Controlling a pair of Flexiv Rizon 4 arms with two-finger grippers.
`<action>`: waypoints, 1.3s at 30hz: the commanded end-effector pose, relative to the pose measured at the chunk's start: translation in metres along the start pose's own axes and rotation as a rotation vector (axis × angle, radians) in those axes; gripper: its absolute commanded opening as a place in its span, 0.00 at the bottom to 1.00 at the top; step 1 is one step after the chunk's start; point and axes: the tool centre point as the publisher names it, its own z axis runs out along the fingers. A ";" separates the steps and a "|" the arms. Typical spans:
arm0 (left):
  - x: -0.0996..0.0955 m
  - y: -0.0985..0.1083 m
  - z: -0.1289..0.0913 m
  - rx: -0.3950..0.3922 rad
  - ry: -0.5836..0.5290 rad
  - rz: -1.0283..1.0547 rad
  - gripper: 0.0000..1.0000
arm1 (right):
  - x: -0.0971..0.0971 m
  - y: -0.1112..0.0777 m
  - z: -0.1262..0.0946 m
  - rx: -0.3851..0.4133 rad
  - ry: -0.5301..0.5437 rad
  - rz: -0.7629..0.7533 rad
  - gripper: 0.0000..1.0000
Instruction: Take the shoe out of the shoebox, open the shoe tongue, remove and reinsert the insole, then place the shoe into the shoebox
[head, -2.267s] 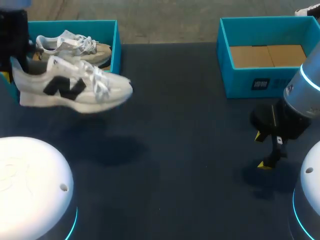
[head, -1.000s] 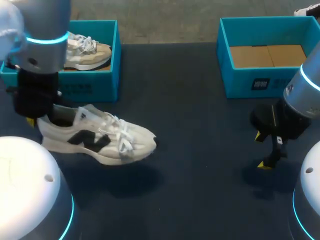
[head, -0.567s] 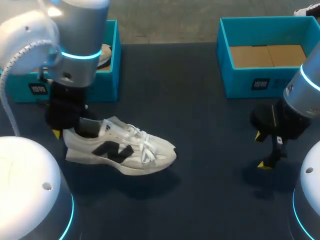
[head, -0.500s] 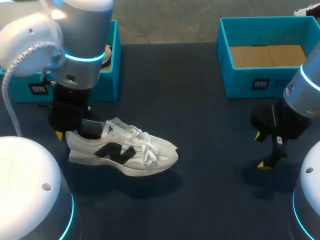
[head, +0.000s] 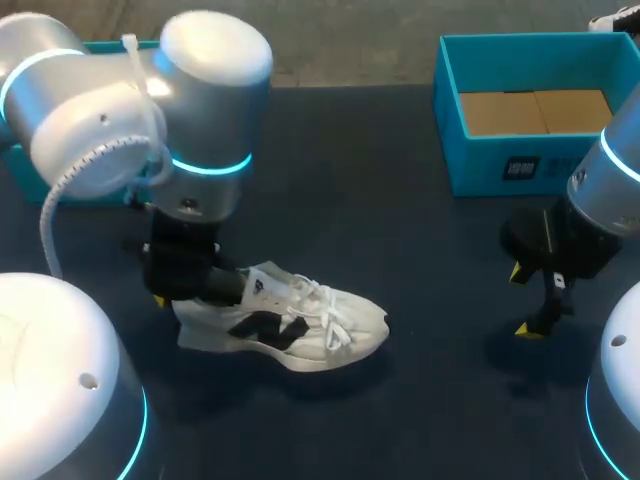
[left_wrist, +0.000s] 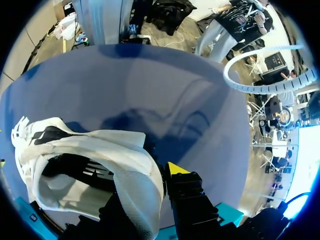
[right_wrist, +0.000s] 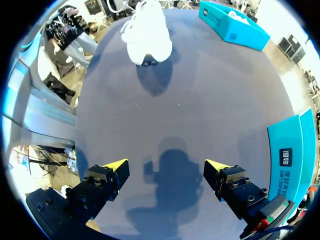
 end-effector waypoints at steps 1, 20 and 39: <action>-0.018 0.006 0.010 0.002 0.013 -0.008 0.00 | 0.001 -0.001 0.000 0.000 -0.003 -0.001 1.00; -0.071 0.025 0.027 -0.029 -0.007 0.012 0.00 | 0.001 -0.001 0.000 0.000 -0.003 -0.001 1.00; -0.106 0.031 0.042 -0.015 -0.030 0.013 0.00 | 0.001 -0.001 0.000 0.000 -0.003 -0.001 1.00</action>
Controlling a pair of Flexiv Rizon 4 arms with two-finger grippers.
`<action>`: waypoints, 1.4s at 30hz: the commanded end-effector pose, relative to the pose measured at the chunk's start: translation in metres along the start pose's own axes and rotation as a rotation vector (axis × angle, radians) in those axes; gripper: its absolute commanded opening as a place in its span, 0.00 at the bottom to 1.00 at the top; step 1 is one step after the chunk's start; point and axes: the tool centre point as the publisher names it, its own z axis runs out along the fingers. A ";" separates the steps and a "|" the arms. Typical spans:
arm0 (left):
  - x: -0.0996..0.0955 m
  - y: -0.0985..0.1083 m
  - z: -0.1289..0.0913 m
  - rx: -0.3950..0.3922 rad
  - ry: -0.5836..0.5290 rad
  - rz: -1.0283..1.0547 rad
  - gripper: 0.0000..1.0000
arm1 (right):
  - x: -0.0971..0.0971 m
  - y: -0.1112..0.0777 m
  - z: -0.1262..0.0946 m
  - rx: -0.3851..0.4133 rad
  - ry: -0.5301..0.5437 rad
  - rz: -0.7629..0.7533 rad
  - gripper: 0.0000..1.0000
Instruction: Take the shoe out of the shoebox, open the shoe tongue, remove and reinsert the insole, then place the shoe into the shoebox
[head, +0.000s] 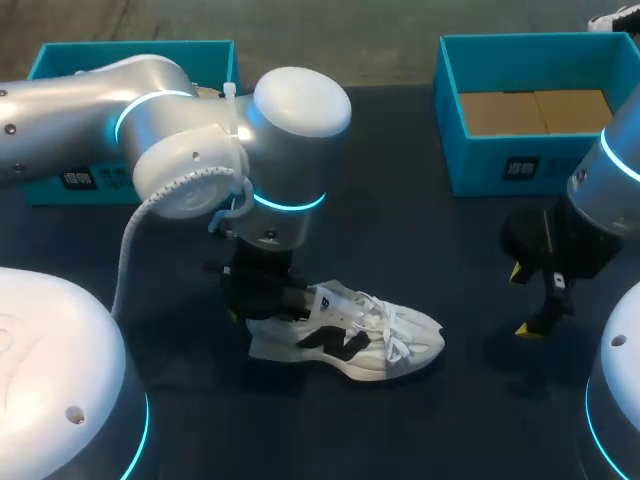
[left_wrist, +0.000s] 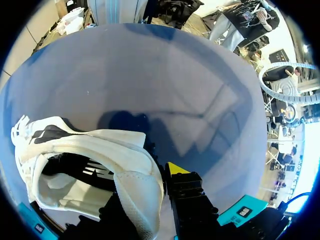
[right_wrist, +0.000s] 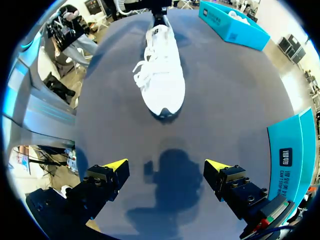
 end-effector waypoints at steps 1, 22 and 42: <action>-0.008 0.003 0.003 0.003 0.001 0.001 0.00 | 0.001 -0.001 0.000 0.000 -0.003 -0.001 1.00; -0.023 0.006 0.019 0.008 0.003 -0.004 0.00 | 0.001 -0.001 0.000 0.000 -0.003 -0.001 1.00; -0.026 0.002 0.021 -0.057 -0.023 0.032 0.00 | 0.001 -0.001 0.000 0.000 -0.003 -0.001 1.00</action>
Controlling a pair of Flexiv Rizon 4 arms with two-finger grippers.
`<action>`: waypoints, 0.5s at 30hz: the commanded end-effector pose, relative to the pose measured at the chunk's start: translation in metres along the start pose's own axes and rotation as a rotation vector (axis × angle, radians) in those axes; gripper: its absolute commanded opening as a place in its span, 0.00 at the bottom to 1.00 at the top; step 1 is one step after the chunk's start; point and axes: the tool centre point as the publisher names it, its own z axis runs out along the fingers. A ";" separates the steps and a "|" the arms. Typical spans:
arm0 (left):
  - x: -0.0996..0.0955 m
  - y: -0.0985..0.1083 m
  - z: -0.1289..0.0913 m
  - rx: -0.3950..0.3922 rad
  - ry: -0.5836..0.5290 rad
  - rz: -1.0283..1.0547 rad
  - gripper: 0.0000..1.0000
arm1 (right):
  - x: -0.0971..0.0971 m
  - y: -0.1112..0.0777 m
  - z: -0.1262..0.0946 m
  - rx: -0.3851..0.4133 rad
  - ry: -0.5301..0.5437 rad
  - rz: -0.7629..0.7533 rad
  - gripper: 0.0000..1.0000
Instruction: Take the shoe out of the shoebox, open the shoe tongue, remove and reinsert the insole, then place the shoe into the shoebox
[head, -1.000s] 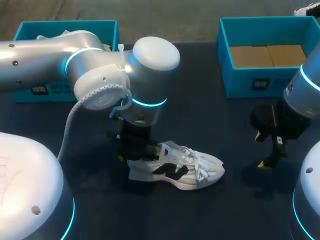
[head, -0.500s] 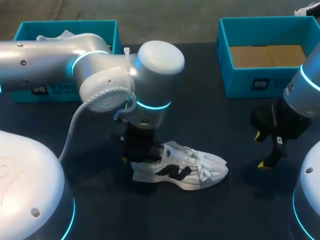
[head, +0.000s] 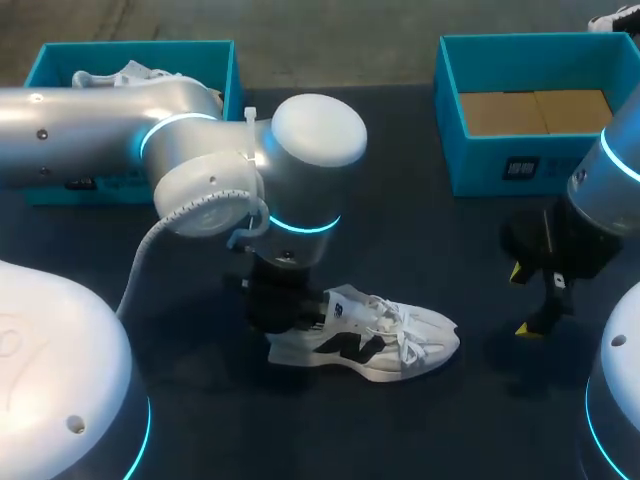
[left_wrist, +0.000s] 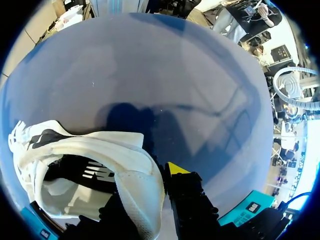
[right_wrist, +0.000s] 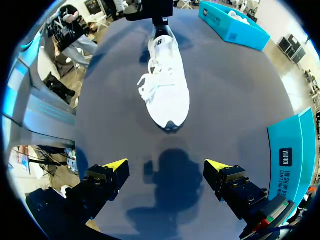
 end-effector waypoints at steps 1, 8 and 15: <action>0.001 -0.002 0.002 -0.011 -0.009 0.019 0.00 | 0.001 -0.001 0.000 0.000 -0.003 -0.001 1.00; 0.001 0.001 -0.001 -0.021 -0.024 0.052 0.00 | 0.001 -0.001 0.000 0.000 -0.003 -0.001 1.00; -0.002 0.001 0.001 -0.015 -0.019 0.078 0.00 | 0.001 -0.001 0.000 0.000 -0.003 -0.001 1.00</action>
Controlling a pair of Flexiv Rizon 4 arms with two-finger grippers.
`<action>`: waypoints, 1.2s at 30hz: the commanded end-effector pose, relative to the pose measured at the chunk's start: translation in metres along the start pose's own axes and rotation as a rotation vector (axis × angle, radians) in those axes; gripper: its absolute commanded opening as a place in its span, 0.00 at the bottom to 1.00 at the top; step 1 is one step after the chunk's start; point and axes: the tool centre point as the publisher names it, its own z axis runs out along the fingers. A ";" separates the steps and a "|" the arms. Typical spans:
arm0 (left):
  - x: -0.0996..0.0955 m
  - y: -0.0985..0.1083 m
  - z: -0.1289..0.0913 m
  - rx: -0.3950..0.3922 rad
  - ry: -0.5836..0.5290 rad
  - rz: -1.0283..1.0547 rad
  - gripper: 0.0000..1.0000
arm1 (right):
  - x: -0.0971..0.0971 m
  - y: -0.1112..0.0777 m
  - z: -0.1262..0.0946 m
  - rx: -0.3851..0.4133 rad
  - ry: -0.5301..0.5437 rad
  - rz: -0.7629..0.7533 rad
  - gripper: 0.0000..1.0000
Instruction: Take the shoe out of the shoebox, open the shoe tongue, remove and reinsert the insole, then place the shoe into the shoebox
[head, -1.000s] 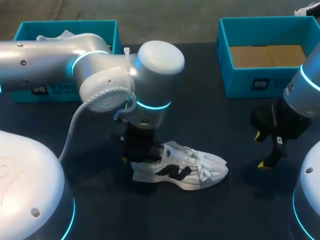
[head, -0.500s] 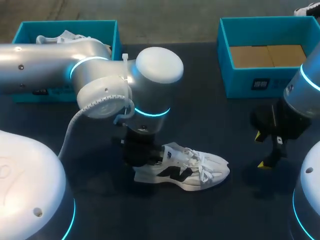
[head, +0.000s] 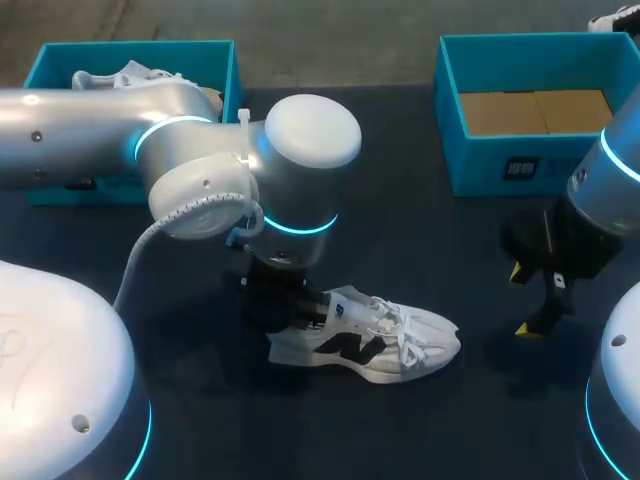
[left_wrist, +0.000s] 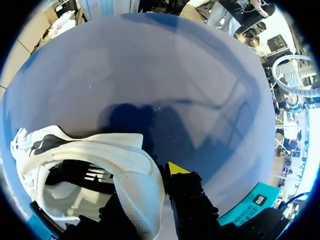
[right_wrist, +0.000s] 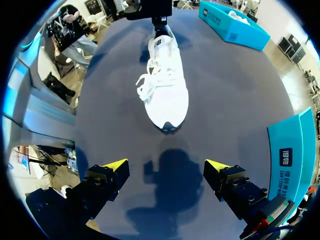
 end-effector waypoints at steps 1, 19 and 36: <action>0.000 -0.001 0.002 0.002 0.001 0.006 0.00 | 0.001 -0.001 0.000 0.000 -0.003 -0.001 1.00; 0.015 -0.006 -0.041 -0.002 -0.110 0.068 1.00 | 0.001 -0.001 0.000 0.000 -0.003 -0.001 1.00; 0.066 -0.042 -0.123 0.262 -0.284 -0.084 1.00 | 0.001 -0.001 0.000 0.000 -0.003 -0.001 1.00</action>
